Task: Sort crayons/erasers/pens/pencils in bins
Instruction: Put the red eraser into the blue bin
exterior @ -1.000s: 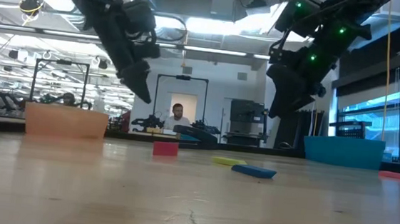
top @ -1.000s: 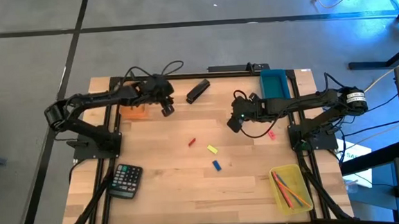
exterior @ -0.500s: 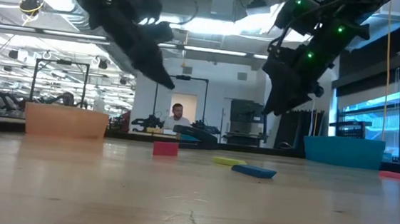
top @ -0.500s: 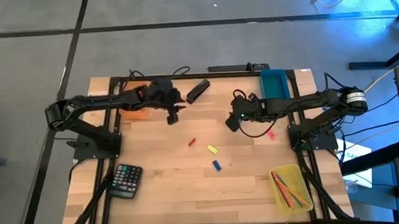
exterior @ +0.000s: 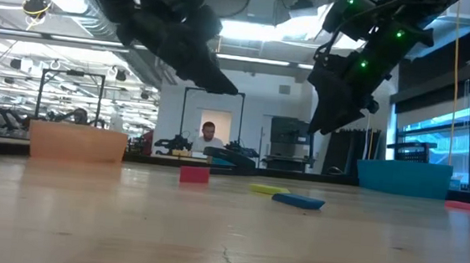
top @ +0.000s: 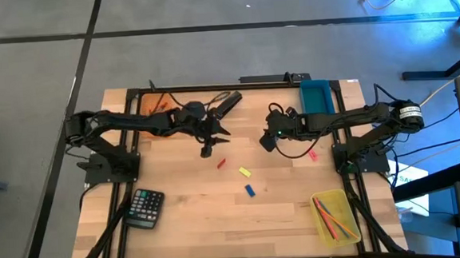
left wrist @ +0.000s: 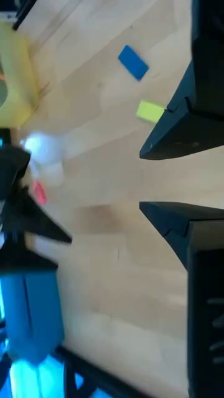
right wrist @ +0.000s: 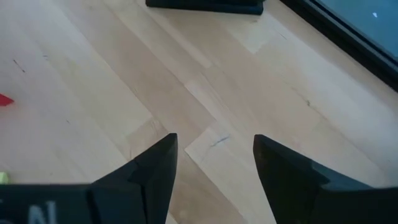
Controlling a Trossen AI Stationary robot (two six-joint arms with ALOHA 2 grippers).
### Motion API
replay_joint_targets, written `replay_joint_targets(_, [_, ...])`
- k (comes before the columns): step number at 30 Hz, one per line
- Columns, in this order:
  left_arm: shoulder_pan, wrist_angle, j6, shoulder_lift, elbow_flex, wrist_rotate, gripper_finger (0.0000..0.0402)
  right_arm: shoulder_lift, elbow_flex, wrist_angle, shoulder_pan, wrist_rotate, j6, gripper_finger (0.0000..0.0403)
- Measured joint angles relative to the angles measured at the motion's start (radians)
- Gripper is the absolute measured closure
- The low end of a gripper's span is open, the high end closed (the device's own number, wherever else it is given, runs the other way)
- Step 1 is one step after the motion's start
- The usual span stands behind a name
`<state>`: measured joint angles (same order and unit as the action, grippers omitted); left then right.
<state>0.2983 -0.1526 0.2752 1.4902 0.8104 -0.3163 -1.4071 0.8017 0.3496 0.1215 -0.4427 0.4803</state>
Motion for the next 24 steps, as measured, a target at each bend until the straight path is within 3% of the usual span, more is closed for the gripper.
replay_joint_targets(10, [-0.082,-0.090,-0.001,0.136,0.000,-0.001,0.0291,0.000,0.000,-0.039,0.000,0.001,-0.015,0.0189])
replay_joint_targets(24, [-0.147,-0.245,-0.037,0.258,0.000,0.004,0.0291,0.000,0.000,-0.039,-0.057,0.097,0.043,0.0189])
